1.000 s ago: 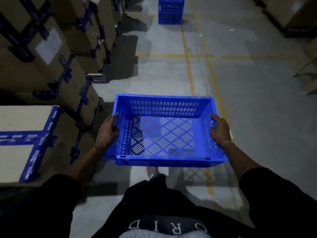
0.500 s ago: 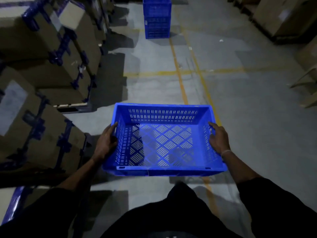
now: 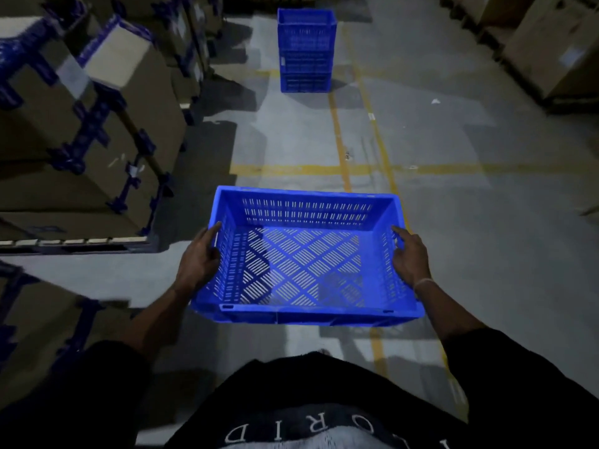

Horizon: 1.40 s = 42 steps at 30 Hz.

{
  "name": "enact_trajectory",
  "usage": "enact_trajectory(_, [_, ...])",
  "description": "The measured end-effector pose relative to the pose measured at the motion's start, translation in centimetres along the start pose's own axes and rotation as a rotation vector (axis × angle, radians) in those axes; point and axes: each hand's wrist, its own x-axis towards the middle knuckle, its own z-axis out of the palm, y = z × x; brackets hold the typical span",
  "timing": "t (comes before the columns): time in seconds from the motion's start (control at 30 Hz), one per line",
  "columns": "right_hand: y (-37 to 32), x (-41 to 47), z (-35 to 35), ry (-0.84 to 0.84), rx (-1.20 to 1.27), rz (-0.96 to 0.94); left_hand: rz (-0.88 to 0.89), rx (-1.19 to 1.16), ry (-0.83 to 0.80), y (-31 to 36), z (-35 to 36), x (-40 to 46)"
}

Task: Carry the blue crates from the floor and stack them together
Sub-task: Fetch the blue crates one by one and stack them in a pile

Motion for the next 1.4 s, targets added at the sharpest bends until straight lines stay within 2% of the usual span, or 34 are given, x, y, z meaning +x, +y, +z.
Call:
enact_trajectory(0.13, [-1.7,9.1,0.1,-0.009,-0.029,0.002,-0.021,-0.022,0.034,1.3,0.2,7.6])
enact_trajectory(0.33, [-4.6,22.3,2.4,0.014,-0.071,-0.042,-0.022,-0.017,0.054,-0.7,0.9,20.8])
enact_trajectory(0.6, [-10.4,41.9,8.9,0.029,-0.075,-0.005,-0.021,-0.048,0.042,-5.4,0.4,43.2])
enact_trajectory(0.87, [-16.5,57.7,12.0,0.061,-0.042,-0.019,0.013,-0.015,0.014,-6.0,-3.4,61.8])
enact_trajectory(1.1, [-18.9,74.3,14.8,0.073,-0.04,-0.015,0.016,0.003,0.009,-7.2,-2.3,78.8])
enact_trajectory(1.3, [-20.6,90.5,15.0,0.053,-0.052,-0.013,-0.027,0.0,0.024,-4.8,-1.2,93.7])
enact_trajectory(1.4, [-22.1,98.6,14.0,0.041,-0.057,-0.04,0.008,-0.017,0.037,-3.0,-1.6,101.1])
